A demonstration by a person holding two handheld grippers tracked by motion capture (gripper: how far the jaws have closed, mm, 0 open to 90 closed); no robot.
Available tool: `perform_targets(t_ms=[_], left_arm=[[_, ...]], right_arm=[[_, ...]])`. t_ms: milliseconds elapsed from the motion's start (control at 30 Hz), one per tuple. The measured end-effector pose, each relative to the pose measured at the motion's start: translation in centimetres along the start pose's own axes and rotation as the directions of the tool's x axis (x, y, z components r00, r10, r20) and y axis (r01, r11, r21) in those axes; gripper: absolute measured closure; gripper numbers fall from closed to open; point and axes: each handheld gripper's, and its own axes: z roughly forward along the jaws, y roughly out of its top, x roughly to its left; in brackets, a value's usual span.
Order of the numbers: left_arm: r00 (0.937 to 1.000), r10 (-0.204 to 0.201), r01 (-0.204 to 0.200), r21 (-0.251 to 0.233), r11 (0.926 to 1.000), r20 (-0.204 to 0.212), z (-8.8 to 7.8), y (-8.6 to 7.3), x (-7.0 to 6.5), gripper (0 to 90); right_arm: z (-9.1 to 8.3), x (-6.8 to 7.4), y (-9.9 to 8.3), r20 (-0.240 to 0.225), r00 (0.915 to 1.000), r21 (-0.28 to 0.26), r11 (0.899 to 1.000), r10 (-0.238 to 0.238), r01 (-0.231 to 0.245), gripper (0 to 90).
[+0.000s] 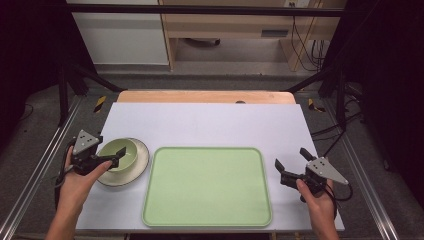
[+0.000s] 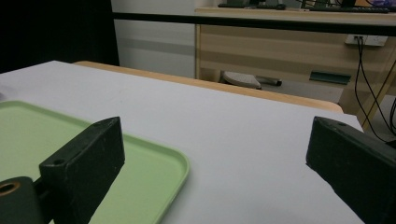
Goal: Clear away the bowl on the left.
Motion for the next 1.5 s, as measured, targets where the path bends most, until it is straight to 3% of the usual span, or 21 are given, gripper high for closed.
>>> perform_targets(t_ms=[300,767,933,1067,1167,1367,1500], left_arm=[[1.0000,0.008,-0.008,0.032,0.9994,0.001,0.0,0.5,1.4,11.8],[0.9993,-0.036,0.036,0.083,0.9959,0.005,0.0,-0.6,3.0,12.9],[0.9993,-0.039,0.038,0.099,0.9943,0.002,0.2,-0.8,3.3,13.5],[0.9973,-0.073,0.073,0.106,0.9917,-0.002,0.4,-1.0,3.5,13.5],[0.9980,-0.064,0.064,0.118,0.9909,-0.004,0.4,-0.9,3.7,13.6],[0.9966,-0.082,0.082,0.127,0.9885,-0.004,0.7,-1.0,3.8,13.6],[0.9967,-0.081,0.081,0.144,0.9863,-0.006,0.9,-1.2,3.8,14.0]], right_arm=[[0.0,0.1,0.0,-0.003,1.0000,0.003,1.000,-0.004,0.004,4.7],[0.0,0.1,-0.1,-0.009,1.0000,-0.001,1.000,0.000,0.000,4.3],[0.1,0.0,-0.2,-0.009,0.9999,0.001,1.000,-0.013,0.013,4.3],[0.0,0.0,-0.2,-0.010,0.9995,-0.009,0.999,-0.031,0.031,4.2],[0.0,0.0,-0.3,-0.004,0.9988,-0.014,0.999,-0.049,0.049,4.3],[0.0,-0.1,-0.5,0.012,0.9965,-0.039,0.996,-0.083,0.084,4.6],[0.0,-0.3,-0.6,0.011,0.9964,-0.041,0.996,-0.085,0.085,4.8]])
